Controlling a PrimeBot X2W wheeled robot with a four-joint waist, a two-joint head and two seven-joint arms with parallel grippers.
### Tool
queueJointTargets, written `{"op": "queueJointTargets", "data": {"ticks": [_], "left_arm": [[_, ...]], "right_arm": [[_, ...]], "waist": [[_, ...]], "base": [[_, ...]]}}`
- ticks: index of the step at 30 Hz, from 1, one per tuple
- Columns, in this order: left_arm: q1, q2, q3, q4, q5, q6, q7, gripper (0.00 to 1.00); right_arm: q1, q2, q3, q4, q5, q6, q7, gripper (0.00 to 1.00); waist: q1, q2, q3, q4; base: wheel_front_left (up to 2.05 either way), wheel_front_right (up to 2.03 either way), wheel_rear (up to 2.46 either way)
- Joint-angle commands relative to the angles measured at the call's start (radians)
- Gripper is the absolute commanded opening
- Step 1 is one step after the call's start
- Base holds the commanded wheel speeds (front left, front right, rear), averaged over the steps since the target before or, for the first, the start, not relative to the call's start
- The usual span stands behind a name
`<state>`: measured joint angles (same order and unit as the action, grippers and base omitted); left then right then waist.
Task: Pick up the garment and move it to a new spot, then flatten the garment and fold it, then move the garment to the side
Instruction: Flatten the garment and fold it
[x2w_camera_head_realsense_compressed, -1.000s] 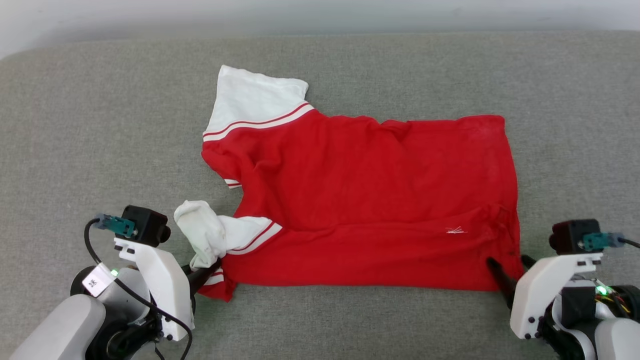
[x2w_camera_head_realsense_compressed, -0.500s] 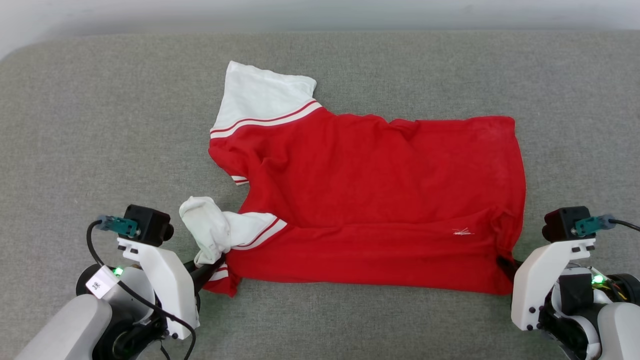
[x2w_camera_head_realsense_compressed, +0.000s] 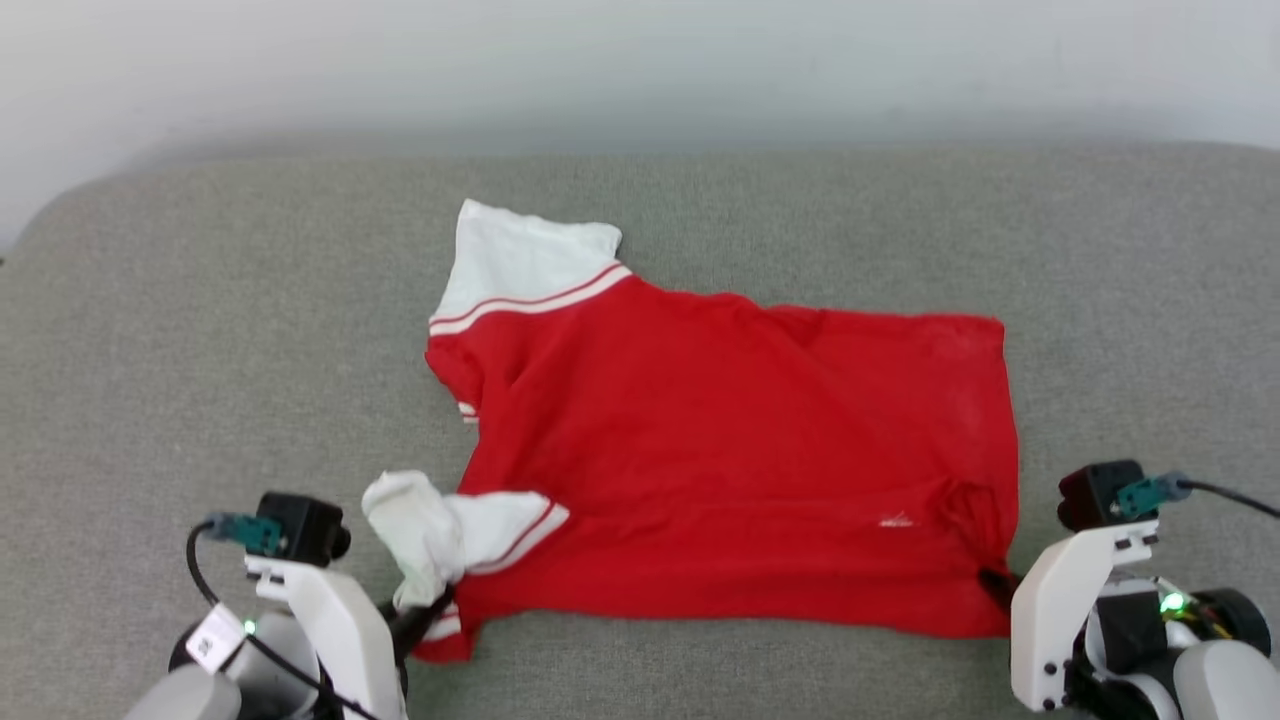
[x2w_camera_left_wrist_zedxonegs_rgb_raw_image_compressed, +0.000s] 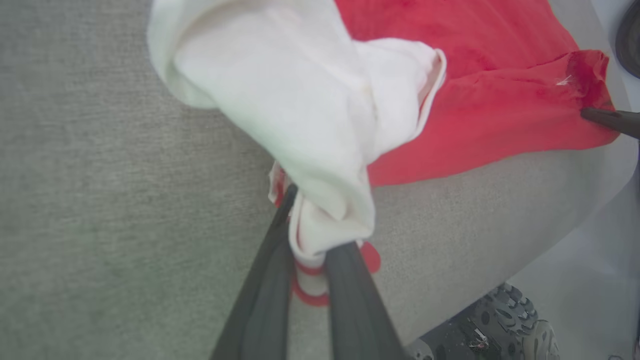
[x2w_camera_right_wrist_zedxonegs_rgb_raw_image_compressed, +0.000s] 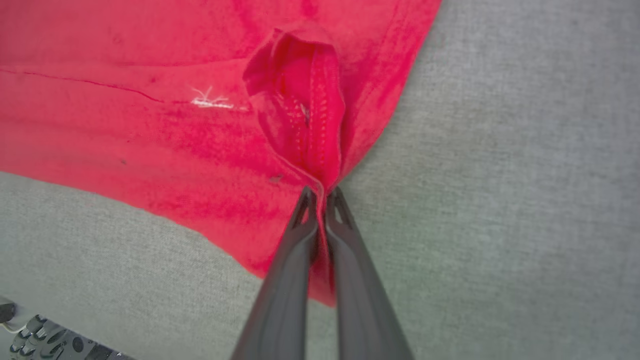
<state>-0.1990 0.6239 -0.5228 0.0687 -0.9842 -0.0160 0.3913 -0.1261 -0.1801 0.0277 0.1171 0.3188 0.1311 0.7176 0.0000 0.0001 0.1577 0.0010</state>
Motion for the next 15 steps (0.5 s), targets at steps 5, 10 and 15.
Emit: {"op": "queueJointTargets", "data": {"ticks": [5,10,15], "left_arm": [[0.086,0.012,-0.006,-0.006,-0.029,0.026,0.008,0.0],[0.172,0.029,-0.012,-0.039,-0.05,0.066,0.02,0.0],[0.241,0.04,-0.018,-0.06,-0.06,0.109,0.029,0.0]], "right_arm": [[0.051,-0.02,0.025,0.034,0.031,-0.001,-0.023,0.0],[0.104,-0.038,0.057,0.036,0.06,-0.001,-0.039,0.0],[0.157,-0.041,0.075,0.027,0.07,-0.001,-0.039,0.0]], "waist": [[0.0,-0.0001,-0.081,0.008],[0.0,-0.0001,-0.129,0.027],[0.0,-0.0001,-0.147,0.036]], "base": [[0.0,0.0,0.0],[0.0,0.0,0.0],[0.0,0.0,0.0]]}}
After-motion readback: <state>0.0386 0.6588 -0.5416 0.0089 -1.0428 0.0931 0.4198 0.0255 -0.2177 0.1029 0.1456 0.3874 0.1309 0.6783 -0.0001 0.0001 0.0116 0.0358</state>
